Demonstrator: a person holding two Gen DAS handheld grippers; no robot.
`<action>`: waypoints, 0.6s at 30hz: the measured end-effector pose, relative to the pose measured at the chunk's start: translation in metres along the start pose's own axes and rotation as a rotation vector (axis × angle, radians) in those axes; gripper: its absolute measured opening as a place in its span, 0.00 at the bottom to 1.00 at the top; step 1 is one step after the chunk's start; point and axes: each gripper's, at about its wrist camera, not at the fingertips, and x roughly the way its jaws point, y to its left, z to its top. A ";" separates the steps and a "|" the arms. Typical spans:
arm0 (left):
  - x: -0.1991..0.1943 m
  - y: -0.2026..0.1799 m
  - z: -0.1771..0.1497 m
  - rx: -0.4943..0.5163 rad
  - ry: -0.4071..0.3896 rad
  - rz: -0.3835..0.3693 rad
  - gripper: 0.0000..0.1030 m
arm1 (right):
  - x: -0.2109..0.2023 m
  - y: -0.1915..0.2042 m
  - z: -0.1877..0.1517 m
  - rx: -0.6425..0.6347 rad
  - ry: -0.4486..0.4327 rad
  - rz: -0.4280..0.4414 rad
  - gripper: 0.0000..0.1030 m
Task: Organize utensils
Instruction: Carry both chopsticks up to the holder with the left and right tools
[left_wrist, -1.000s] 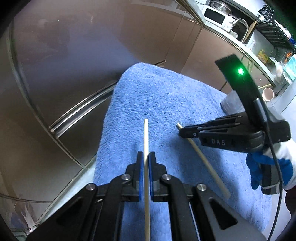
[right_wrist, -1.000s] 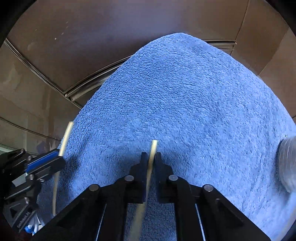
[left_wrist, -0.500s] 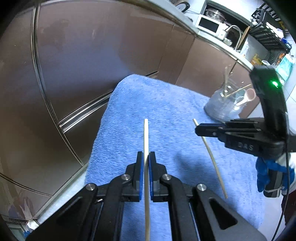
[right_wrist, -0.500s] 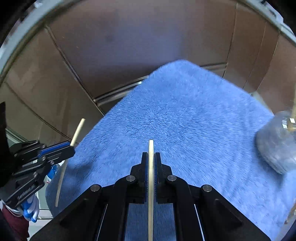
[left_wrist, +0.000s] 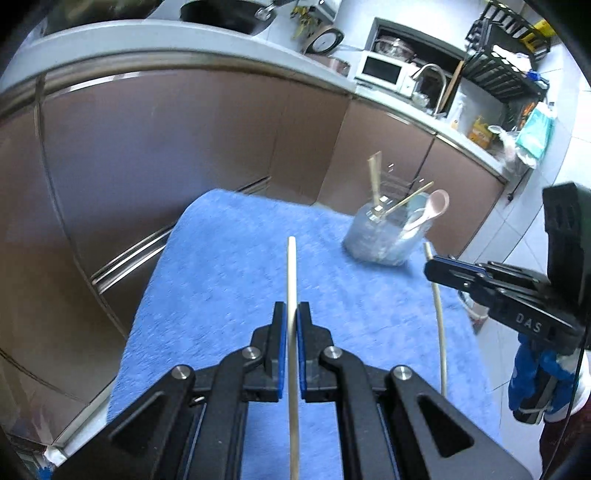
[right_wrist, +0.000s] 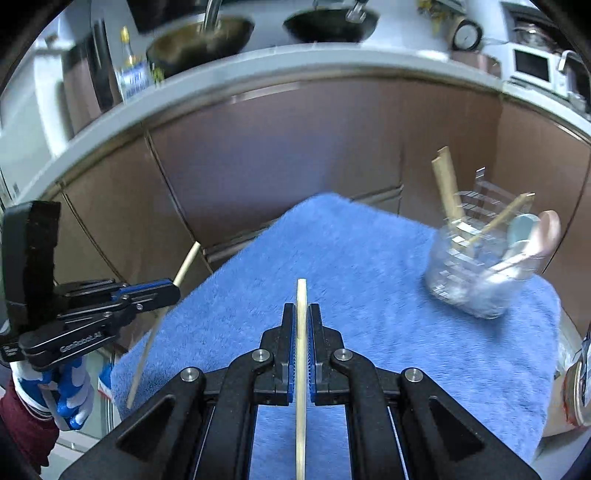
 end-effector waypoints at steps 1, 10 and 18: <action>-0.001 -0.008 0.004 0.005 -0.014 -0.007 0.04 | -0.013 -0.007 -0.001 0.009 -0.036 -0.002 0.05; 0.004 -0.073 0.069 0.047 -0.185 -0.099 0.04 | -0.094 -0.071 0.019 0.088 -0.317 -0.023 0.05; 0.034 -0.118 0.152 0.028 -0.399 -0.180 0.04 | -0.110 -0.113 0.072 0.127 -0.591 -0.046 0.05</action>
